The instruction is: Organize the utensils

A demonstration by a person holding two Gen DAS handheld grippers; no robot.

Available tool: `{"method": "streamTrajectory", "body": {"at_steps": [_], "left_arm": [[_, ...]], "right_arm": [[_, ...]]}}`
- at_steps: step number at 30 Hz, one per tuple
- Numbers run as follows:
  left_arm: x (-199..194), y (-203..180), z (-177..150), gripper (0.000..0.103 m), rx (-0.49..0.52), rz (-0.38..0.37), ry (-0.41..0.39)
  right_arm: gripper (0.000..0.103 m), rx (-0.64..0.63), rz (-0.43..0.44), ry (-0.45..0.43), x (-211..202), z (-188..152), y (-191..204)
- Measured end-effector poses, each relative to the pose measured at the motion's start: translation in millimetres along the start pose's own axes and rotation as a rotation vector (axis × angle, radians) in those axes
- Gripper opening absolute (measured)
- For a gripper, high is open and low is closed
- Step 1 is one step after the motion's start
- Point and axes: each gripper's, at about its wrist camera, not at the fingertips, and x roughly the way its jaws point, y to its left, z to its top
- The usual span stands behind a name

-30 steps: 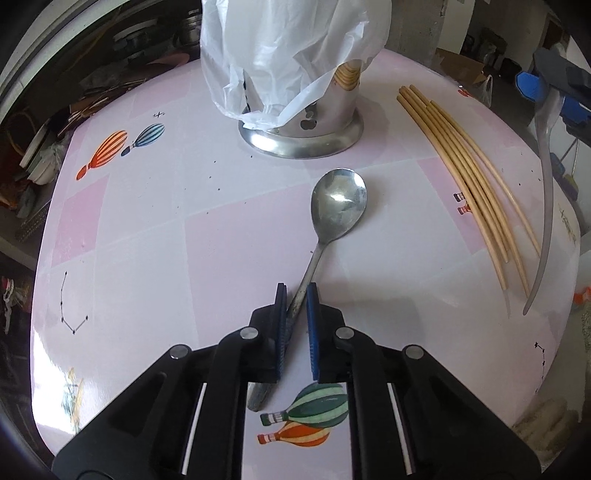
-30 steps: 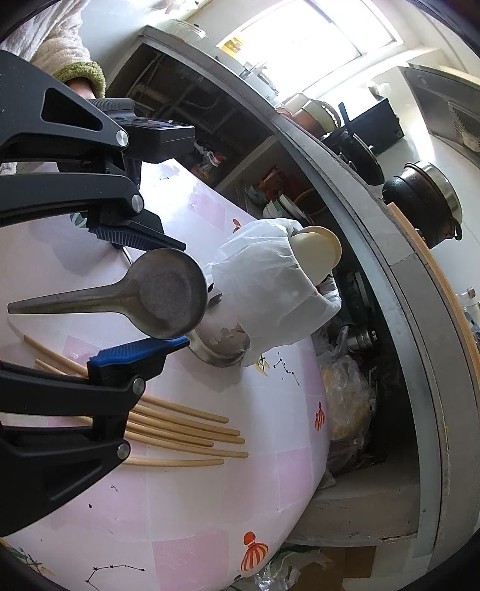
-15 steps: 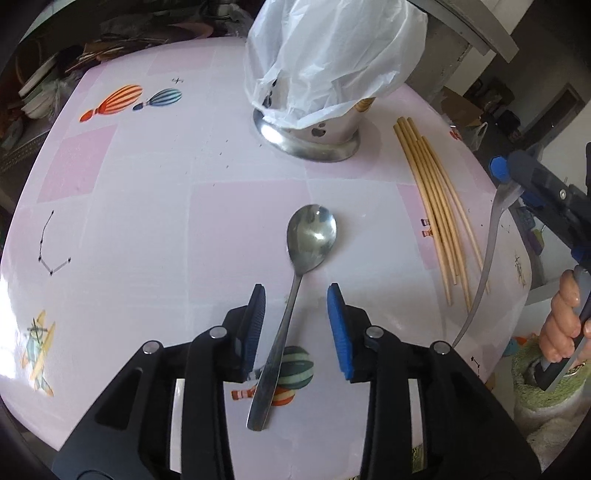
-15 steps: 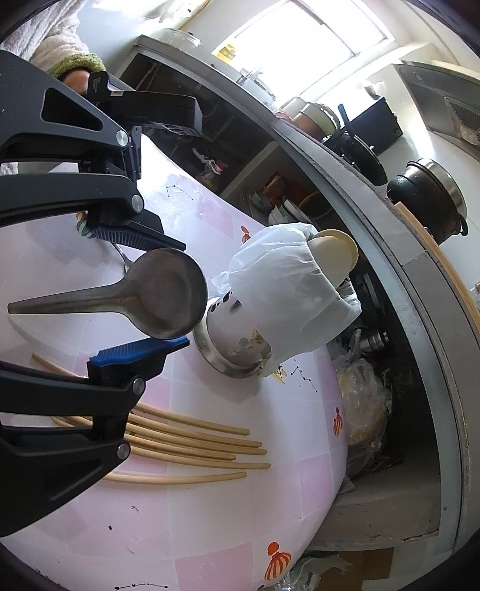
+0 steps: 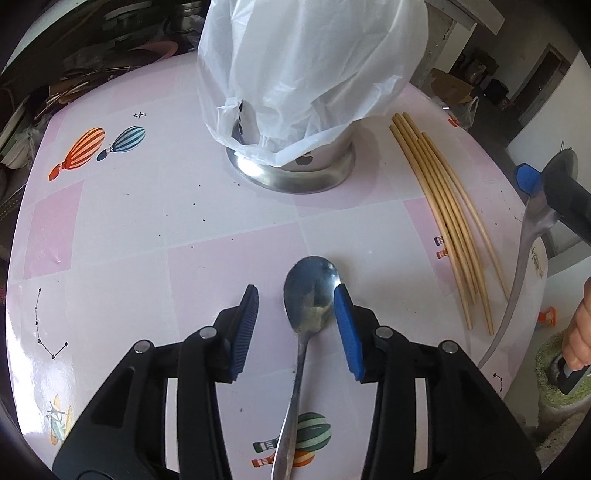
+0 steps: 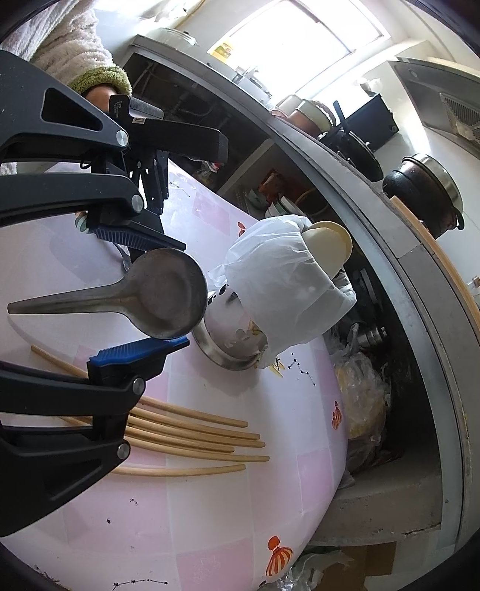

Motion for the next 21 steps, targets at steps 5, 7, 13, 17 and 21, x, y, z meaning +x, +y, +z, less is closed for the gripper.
{"method": "streamTrajectory", "body": {"at_steps": [5, 7, 13, 17, 21], "left_arm": [[14, -5, 3, 0.034, 0.054, 0.022, 0.018], [17, -9, 3, 0.034, 0.082, 0.041, 0.014], [19, -16, 2, 0.034, 0.127, 0.061, -0.003], [19, -23, -3, 0.034, 0.148, 0.062, -0.029], [19, -33, -7, 0.034, 0.192, 0.052, -0.048]], "right_arm": [[0.044, -0.002, -0.001, 0.006, 2, 1, 0], [0.044, 0.0, -0.003, 0.006, 3, 1, 0], [0.044, 0.002, -0.01, 0.01, 4, 1, -1], [0.044, 0.001, -0.013, 0.011, 4, 1, -1], [0.044, 0.001, -0.013, 0.011, 5, 1, -1]]}}
